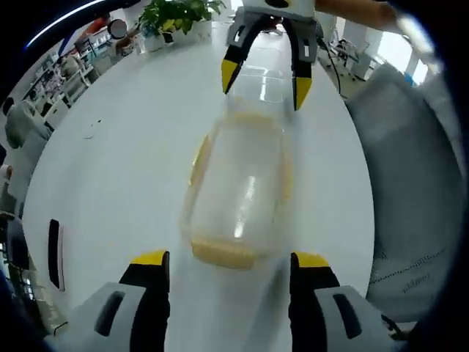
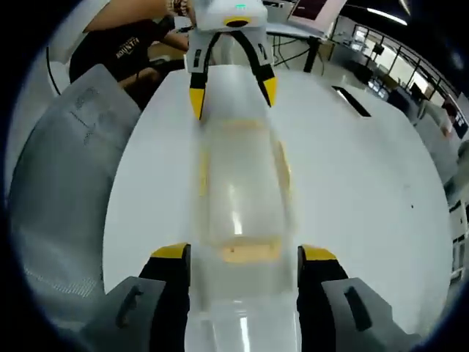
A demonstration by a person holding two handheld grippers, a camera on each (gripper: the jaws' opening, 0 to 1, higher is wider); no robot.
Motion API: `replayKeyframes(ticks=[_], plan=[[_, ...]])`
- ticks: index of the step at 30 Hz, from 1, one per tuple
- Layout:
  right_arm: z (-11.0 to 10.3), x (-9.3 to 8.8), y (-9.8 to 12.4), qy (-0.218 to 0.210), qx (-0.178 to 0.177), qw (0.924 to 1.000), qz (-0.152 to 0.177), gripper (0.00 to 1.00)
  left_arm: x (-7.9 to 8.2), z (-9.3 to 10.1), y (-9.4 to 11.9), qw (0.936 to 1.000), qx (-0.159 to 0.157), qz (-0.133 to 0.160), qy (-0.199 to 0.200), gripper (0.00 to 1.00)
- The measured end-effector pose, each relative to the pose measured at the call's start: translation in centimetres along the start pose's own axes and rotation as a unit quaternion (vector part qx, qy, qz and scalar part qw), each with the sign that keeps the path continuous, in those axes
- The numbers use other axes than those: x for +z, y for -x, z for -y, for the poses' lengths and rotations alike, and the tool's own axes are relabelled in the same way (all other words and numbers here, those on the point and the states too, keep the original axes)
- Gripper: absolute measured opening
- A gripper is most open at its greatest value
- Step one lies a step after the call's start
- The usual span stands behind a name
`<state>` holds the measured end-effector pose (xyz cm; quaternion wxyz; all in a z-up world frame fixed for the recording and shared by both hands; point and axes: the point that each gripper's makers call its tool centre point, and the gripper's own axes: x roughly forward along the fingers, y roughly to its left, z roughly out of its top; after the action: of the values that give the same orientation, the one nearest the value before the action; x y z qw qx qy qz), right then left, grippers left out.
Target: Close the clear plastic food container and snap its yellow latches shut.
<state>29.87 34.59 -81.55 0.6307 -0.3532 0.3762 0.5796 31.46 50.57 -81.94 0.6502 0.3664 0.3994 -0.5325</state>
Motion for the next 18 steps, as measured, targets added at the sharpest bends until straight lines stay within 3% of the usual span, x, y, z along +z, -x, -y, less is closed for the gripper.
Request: replayKeyframes(ticks=[9, 18], plan=[[0.5, -1.2, -2.0, 0.019, 0.021, 0.9984, -0.049, 0.51, -0.1, 0.2, -1.3, 0.9996, -0.026, -0.013, -0.008, 0.53], [0.4, -1.7, -2.6, 0.026, 0.030, 0.9967, -0.070, 0.47, -0.7, -0.1, -1.5, 0.9990, -0.036, -0.020, -0.019, 0.45]])
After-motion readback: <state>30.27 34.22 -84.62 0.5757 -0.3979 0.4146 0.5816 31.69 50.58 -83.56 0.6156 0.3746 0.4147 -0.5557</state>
